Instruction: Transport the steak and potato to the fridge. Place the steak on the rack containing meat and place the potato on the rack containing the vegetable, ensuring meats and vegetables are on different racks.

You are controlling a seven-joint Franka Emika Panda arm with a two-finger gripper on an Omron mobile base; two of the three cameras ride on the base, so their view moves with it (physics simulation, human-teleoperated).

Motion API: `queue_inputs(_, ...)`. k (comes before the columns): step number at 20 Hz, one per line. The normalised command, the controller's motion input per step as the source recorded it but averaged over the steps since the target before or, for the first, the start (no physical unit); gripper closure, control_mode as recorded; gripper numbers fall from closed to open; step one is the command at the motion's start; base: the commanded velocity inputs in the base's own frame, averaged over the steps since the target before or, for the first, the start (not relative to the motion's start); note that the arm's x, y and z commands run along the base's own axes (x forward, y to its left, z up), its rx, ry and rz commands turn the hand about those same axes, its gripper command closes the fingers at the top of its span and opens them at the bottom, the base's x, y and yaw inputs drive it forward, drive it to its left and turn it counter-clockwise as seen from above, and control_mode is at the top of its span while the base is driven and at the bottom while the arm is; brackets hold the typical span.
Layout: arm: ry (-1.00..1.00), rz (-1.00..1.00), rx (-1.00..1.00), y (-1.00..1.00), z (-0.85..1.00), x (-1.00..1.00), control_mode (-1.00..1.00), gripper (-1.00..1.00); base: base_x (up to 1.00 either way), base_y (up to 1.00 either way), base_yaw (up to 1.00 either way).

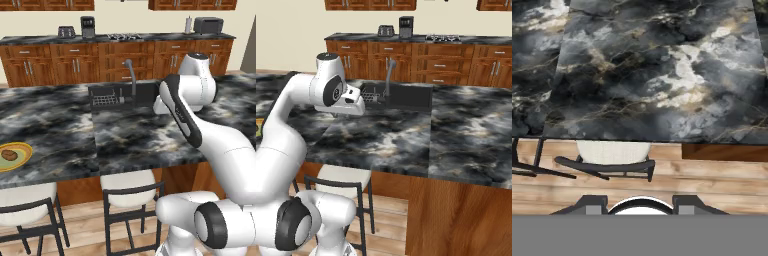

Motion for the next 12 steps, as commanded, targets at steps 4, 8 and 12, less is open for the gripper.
queue_inputs(4, -0.01, 0.0, 0.0, 0.03, 0.0, -0.35, -1.0, -1.0, 0.0, 0.0, 0.0)
queue_inputs(8, -0.03, 0.0, 0.0, 0.03, 0.0, -0.89, -1.0, -1.0, 0.0, 0.0, 0.0)
queue_inputs(12, -0.02, 0.0, 0.0, 0.01, 0.03, -0.83, -1.0, -1.0, 0.0, 0.0, 0.0)
